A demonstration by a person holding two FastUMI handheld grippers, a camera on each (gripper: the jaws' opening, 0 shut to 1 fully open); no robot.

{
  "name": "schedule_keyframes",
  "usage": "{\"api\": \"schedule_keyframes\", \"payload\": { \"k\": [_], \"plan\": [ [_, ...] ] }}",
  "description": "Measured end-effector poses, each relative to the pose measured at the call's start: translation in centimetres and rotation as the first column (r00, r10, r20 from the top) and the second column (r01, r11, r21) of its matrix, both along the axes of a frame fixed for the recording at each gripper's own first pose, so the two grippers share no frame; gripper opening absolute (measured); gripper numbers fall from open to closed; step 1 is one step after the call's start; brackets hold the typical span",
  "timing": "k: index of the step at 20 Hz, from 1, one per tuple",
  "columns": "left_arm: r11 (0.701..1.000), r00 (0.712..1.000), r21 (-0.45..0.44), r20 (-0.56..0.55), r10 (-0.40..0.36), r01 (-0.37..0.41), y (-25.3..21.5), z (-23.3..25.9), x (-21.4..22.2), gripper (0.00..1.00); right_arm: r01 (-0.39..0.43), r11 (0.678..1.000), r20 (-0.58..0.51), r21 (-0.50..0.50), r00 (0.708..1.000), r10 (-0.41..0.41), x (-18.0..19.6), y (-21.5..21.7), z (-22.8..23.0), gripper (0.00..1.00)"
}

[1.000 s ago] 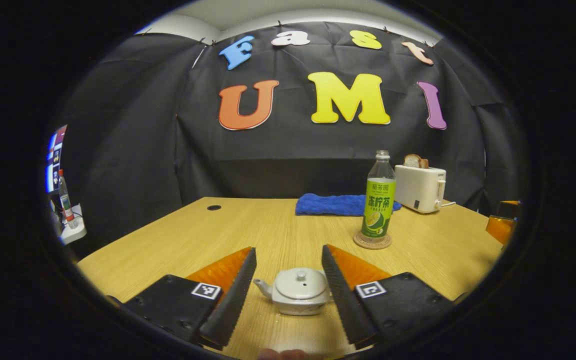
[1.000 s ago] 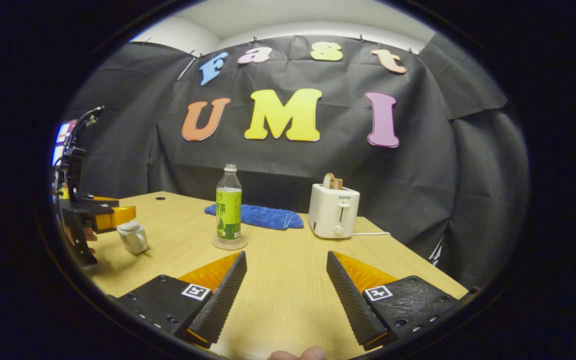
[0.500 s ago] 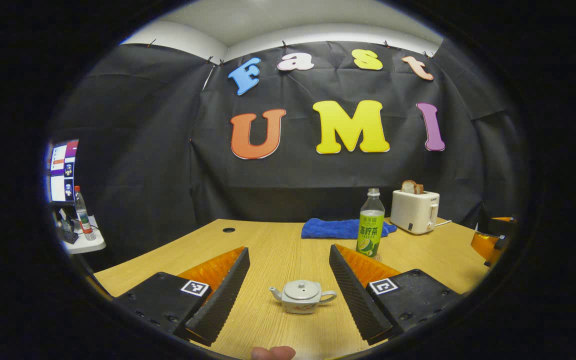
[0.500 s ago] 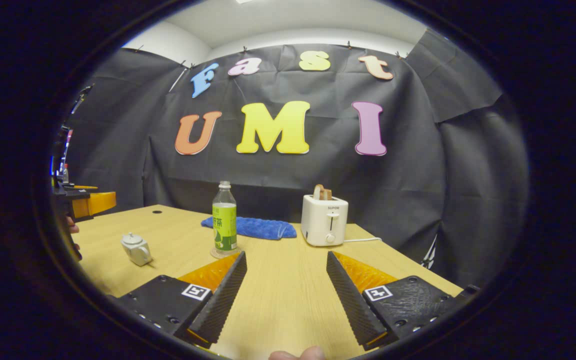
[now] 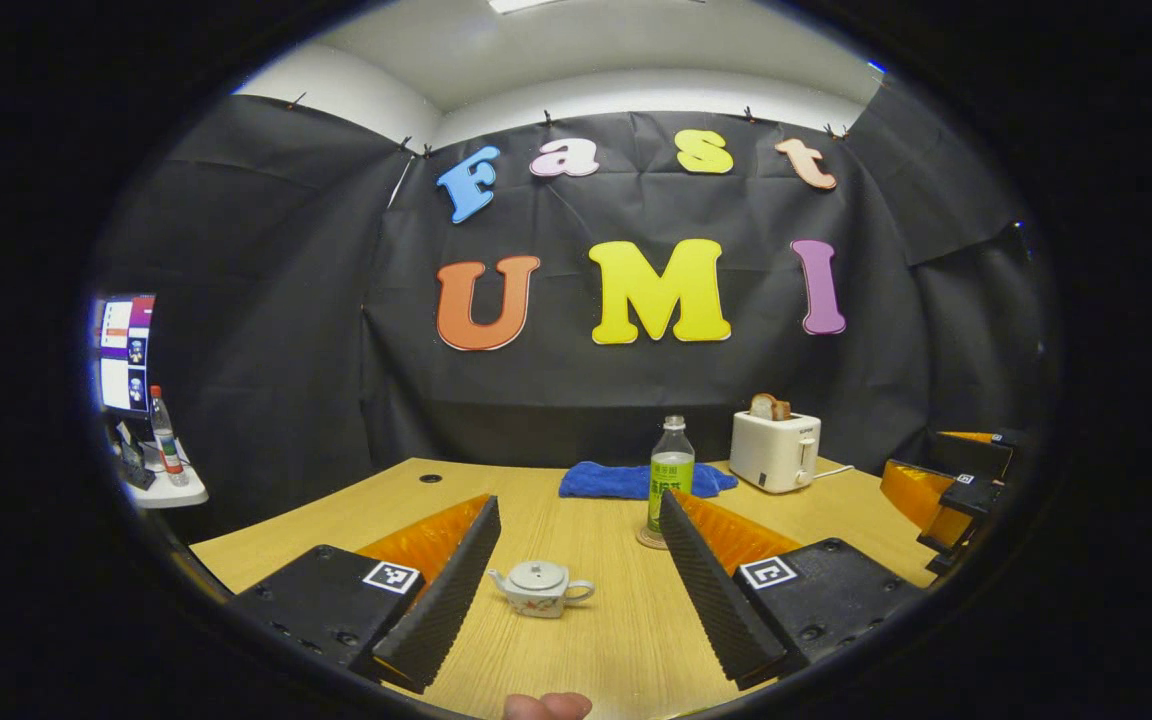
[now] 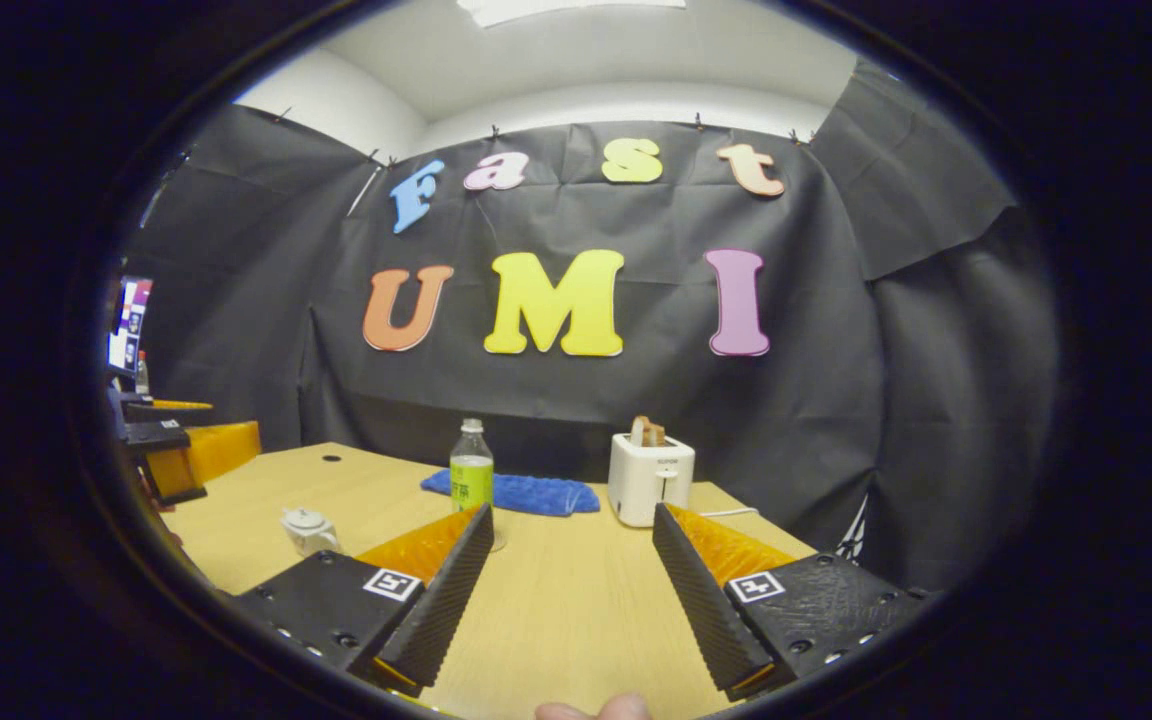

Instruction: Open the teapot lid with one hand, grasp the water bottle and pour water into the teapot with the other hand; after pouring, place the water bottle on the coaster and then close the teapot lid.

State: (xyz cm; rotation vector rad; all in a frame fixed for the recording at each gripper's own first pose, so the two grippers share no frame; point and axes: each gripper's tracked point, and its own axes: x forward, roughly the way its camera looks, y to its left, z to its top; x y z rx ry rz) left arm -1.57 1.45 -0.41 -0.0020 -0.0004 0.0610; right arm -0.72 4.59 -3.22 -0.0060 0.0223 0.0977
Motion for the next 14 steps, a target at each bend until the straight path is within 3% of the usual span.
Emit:
{"api": "schedule_keyframes", "payload": {
  "k": [6, 14],
  "plan": [
    [1.000, 1.000, 0.007, 0.019, -0.022, 0.022, -1.2, 0.7, -0.7, 1.00, 0.019, 1.000, 0.039, -0.021, 0.999, -0.018, -0.8, 1.3, 1.1, 0.95],
    [1.000, 1.000, -0.006, 0.021, 0.013, -0.013, 0.4, 0.6, -0.4, 1.00, 0.042, 0.999, 0.026, -0.025, 0.999, -0.042, -0.4, 2.3, 1.2, 0.97]
  ]
}}
